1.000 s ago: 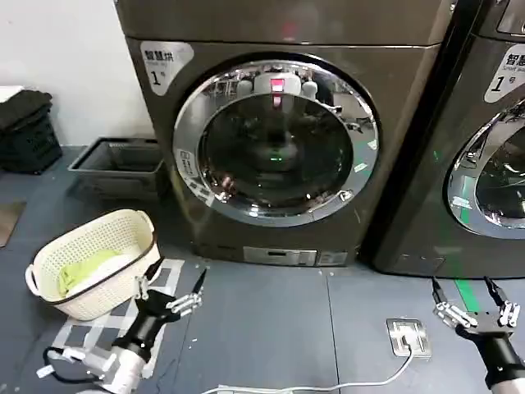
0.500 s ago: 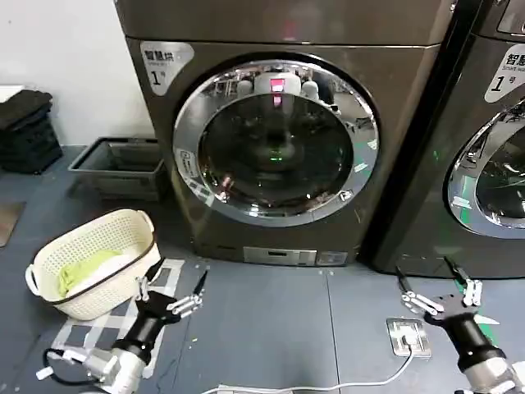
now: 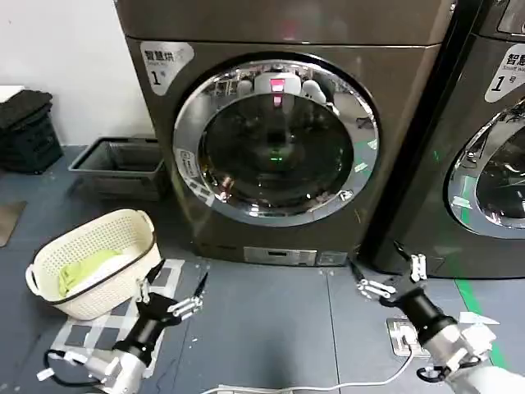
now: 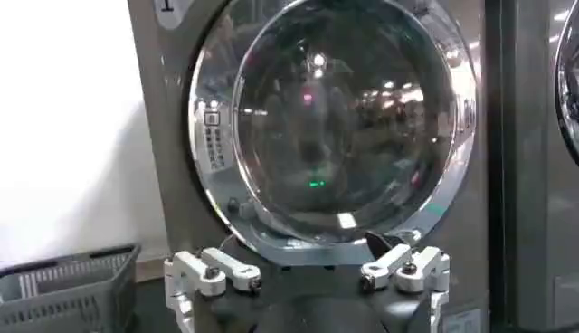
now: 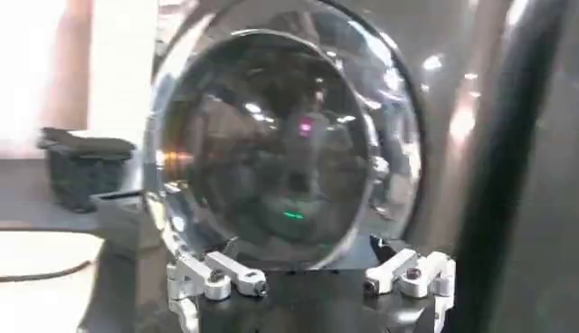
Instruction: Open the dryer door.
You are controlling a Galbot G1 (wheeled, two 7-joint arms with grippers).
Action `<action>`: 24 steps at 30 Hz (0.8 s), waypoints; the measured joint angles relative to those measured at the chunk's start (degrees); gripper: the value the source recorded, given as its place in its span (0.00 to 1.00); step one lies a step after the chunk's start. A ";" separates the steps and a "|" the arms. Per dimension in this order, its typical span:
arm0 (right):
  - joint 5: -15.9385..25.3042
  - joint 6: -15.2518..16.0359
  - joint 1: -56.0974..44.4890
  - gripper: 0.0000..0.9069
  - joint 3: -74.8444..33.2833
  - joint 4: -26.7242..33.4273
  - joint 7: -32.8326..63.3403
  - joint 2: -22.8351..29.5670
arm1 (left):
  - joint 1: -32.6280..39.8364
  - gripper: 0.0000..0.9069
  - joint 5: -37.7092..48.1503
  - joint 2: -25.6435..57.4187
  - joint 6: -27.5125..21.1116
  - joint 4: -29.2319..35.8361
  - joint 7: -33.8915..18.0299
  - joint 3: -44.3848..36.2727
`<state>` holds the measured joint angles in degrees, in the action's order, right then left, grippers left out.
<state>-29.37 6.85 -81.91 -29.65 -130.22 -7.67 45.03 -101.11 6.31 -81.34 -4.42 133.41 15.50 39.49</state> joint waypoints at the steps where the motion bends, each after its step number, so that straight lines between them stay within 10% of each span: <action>1: -0.49 -0.01 1.15 1.00 0.87 0.43 0.00 -0.65 | 0.01 1.00 -0.12 -0.08 0.00 0.13 0.04 -0.01; 24: -6.19 1.04 29.65 1.00 24.93 8.93 3.52 -5.90 | 0.00 1.00 -1.48 -0.88 0.03 -0.03 0.17 0.03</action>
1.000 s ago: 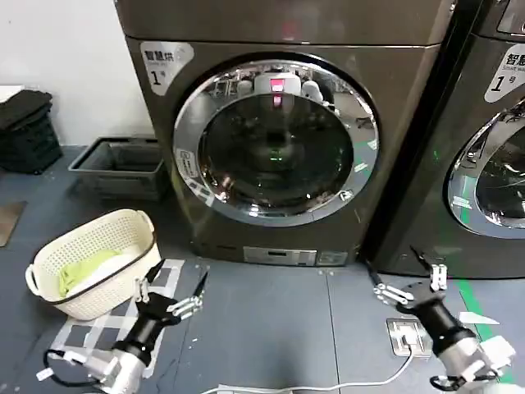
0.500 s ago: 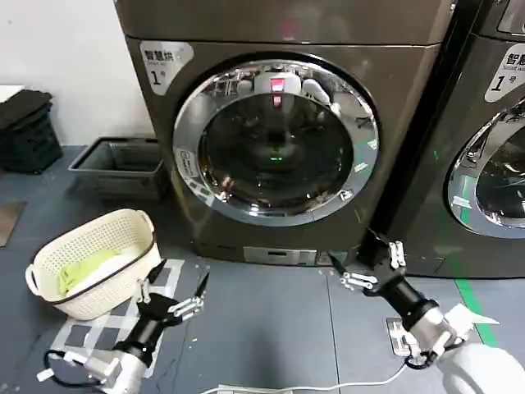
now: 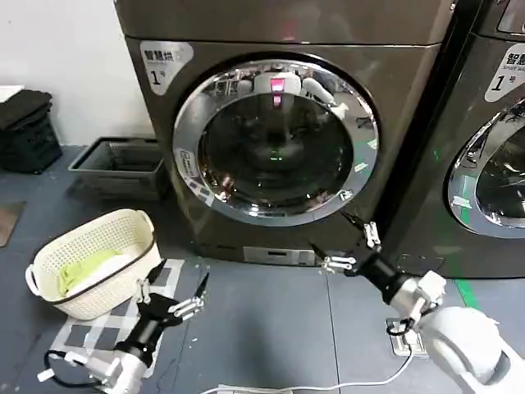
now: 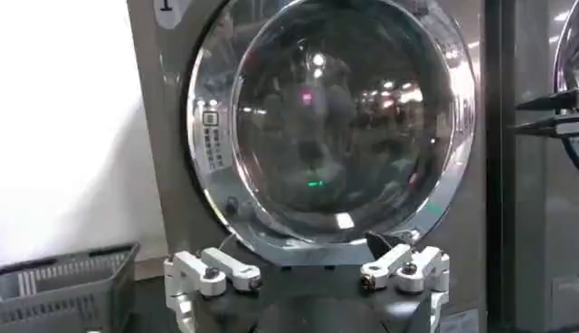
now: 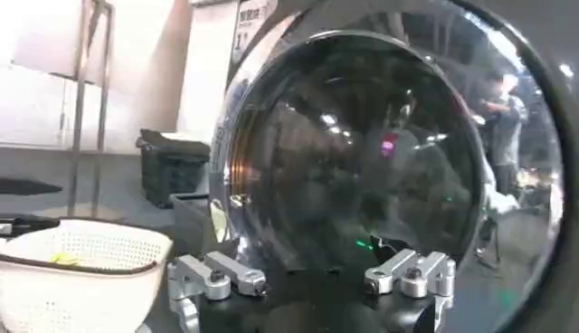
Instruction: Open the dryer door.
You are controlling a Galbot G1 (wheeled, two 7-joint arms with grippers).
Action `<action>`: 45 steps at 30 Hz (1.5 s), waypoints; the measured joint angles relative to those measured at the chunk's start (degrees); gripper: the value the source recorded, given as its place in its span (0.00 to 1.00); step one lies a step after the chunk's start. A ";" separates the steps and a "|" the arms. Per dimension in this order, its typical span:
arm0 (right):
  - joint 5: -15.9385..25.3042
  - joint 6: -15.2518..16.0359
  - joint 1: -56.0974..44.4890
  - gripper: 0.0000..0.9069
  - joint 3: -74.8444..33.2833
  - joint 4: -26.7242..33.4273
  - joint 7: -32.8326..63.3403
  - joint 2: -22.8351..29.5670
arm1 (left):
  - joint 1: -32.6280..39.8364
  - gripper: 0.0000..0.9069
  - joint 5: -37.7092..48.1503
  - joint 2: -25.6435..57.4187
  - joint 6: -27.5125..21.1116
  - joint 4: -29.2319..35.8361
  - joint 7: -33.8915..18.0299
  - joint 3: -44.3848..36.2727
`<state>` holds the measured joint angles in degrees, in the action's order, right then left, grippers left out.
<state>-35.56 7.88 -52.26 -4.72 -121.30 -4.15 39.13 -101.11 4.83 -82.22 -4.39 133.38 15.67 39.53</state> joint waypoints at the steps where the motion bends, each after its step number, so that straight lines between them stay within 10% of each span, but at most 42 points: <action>1: -0.17 0.07 1.18 1.00 1.10 0.31 0.16 0.10 | -0.01 1.00 -0.02 -0.05 0.01 -0.01 0.00 0.00; 45: -8.33 5.21 36.72 1.00 33.08 16.22 9.55 16.05 | -0.03 1.00 -1.82 -1.32 -0.02 0.17 0.08 -0.04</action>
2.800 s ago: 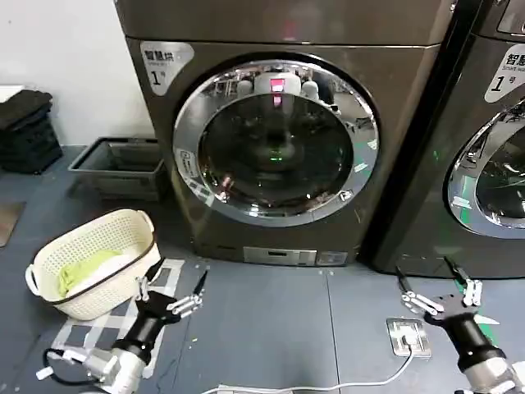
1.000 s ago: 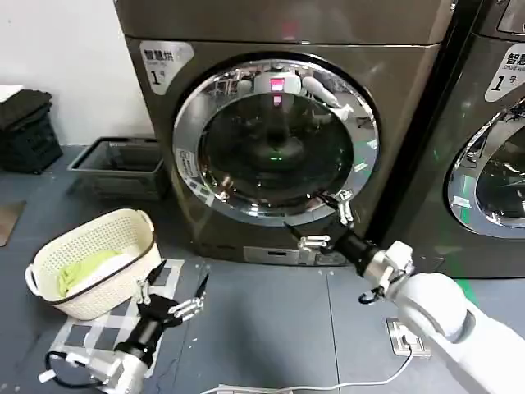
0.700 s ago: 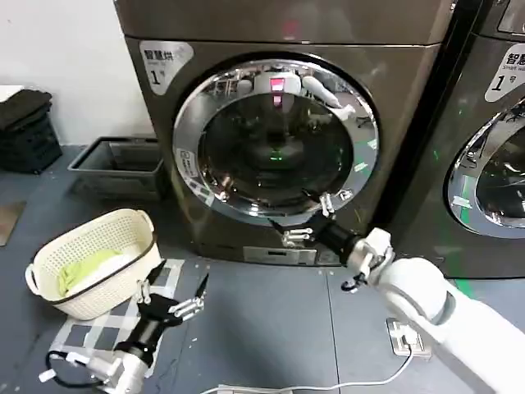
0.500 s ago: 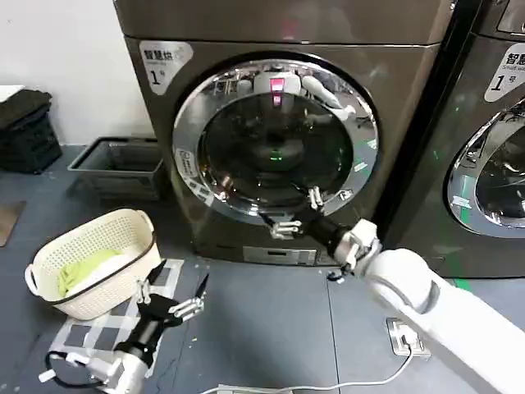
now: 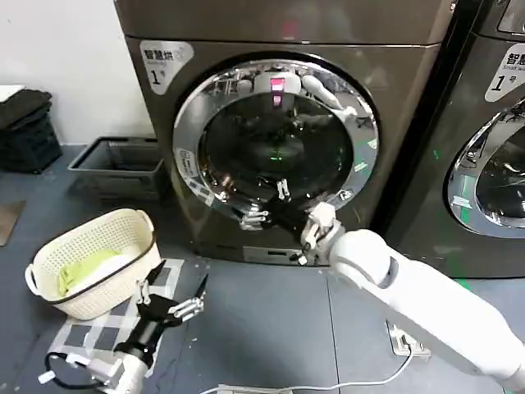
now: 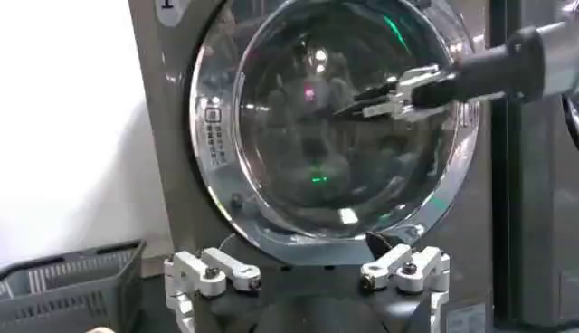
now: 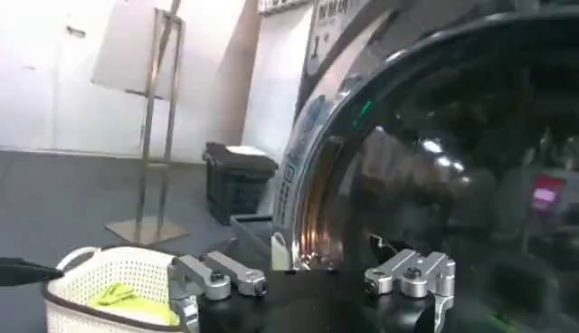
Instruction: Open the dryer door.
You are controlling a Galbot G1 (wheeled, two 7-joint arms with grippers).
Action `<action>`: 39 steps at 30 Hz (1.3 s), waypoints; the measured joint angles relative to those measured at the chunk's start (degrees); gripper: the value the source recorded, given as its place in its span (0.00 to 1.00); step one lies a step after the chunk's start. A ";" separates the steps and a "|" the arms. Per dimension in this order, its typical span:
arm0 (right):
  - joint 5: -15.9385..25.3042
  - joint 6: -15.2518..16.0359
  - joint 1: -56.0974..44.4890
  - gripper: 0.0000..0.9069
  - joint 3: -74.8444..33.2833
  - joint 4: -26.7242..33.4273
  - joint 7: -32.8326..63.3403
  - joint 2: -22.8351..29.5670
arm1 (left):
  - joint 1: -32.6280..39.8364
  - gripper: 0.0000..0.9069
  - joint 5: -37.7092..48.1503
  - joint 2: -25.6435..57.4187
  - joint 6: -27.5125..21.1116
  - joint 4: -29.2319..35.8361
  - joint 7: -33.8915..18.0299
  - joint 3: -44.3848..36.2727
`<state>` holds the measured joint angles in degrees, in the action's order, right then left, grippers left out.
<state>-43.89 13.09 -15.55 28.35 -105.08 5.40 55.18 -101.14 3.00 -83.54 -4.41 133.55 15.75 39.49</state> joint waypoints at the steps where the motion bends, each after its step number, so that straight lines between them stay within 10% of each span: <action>1: 0.29 0.02 0.20 1.00 0.14 0.46 0.20 0.40 | 0.00 1.00 -0.01 -0.02 0.00 0.01 0.00 0.00; 39: 1.19 2.20 4.45 1.00 3.97 9.23 6.10 11.55 | -0.14 1.00 -0.11 -0.65 -0.07 0.27 0.07 0.22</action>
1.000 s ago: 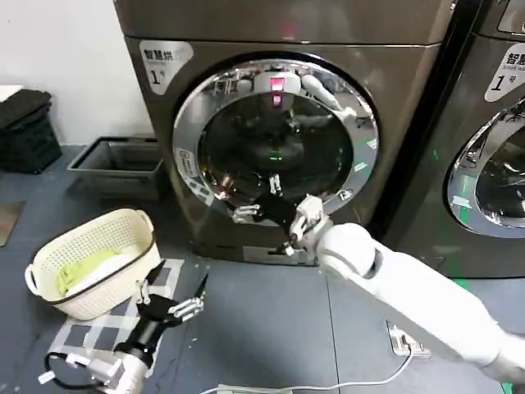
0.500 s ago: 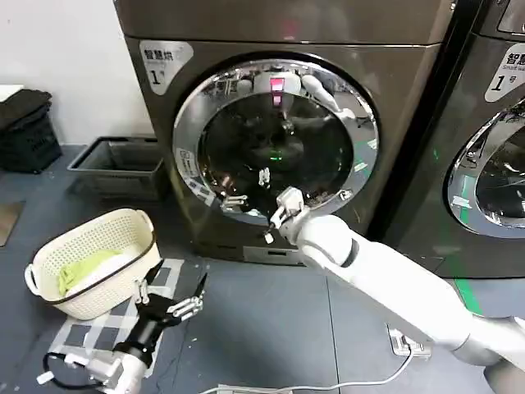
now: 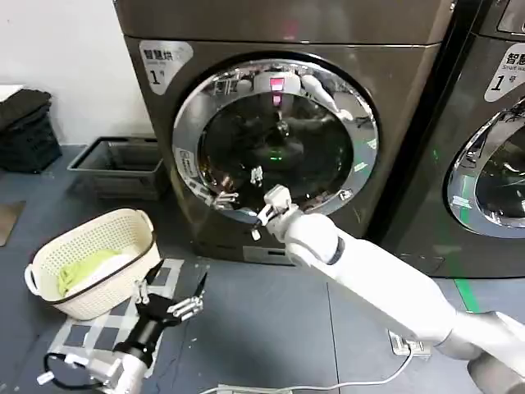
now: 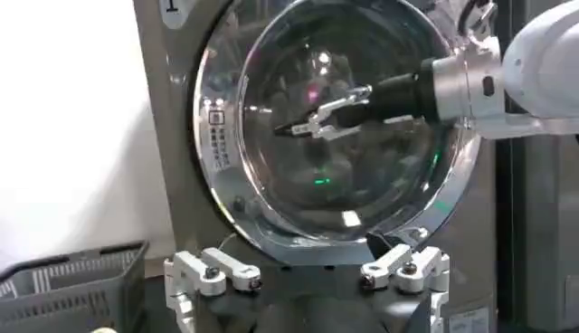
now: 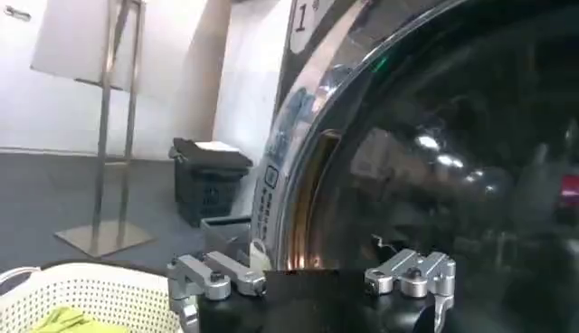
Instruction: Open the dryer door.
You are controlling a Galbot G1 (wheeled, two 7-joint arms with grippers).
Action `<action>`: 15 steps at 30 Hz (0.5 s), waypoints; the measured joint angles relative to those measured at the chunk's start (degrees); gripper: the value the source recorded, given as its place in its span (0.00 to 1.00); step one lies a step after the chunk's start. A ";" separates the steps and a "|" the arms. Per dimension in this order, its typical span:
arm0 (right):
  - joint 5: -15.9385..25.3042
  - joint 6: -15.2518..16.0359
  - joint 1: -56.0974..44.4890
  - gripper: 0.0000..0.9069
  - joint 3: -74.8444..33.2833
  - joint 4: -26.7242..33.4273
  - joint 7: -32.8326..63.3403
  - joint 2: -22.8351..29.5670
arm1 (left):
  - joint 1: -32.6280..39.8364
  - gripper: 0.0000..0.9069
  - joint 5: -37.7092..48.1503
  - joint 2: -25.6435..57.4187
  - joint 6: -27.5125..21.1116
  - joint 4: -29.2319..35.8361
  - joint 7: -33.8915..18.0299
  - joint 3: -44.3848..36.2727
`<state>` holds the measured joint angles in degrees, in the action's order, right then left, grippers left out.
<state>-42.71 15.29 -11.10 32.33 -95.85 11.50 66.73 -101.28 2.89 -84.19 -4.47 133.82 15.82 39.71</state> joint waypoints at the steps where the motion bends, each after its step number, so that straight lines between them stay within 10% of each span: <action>1: -0.07 0.02 0.14 1.00 0.15 0.18 -0.03 0.33 | 0.01 1.00 -0.03 0.01 0.00 0.00 0.00 0.02; 15: -0.24 0.14 1.54 1.00 2.02 2.07 -0.24 3.71 | 0.08 1.00 -0.07 -0.02 0.03 -0.01 0.03 0.04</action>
<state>-42.94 15.43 -9.56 34.34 -93.78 11.27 70.44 -101.20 2.82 -84.20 -4.45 133.81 15.85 39.74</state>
